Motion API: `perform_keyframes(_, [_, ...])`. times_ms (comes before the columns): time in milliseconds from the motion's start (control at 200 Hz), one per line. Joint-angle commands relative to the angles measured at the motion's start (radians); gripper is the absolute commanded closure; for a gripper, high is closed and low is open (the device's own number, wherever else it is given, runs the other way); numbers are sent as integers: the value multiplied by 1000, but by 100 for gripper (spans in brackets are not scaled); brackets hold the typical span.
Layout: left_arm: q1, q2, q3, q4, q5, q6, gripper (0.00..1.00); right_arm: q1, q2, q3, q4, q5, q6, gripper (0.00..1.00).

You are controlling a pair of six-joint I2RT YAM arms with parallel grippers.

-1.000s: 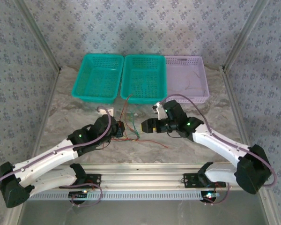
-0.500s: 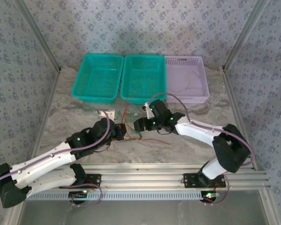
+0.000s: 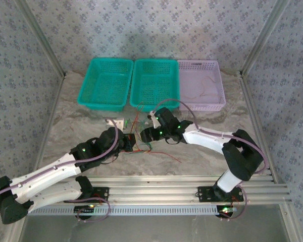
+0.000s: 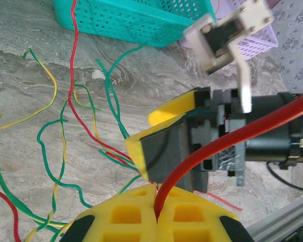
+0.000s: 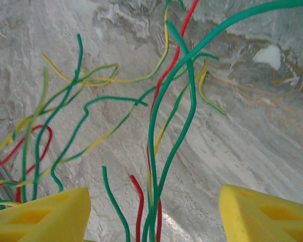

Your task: Untangle the cables

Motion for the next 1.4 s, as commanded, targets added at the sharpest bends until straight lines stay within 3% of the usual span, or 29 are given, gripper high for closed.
perform_keyframes(0, [-8,-32,-12,2,4,23,100,13,18,33,-10,4,-30,31])
perform_keyframes(365, [-8,-47,-15,1,-6,25,100,26,118,21,82,-54,37,34])
perform_keyframes(525, [-9,-50,-20,8,-6,24,100,30,124,28,110,-70,56,55])
perform_keyframes(675, [-8,-55,-22,10,-8,23,100,28,121,14,119,-62,60,67])
perform_keyframes(839, [-8,-75,-25,-2,-15,22,100,16,95,-14,126,-48,61,91])
perform_keyframes(949, [-8,-84,-23,-13,-24,27,100,0,64,-35,121,-42,55,100])
perform_keyframes(1229, [-7,-111,2,-85,-62,46,100,-84,-100,-132,59,42,27,100])
perform_keyframes(1394, [-5,-143,19,-157,-105,62,100,-245,-239,-212,-5,69,44,100])
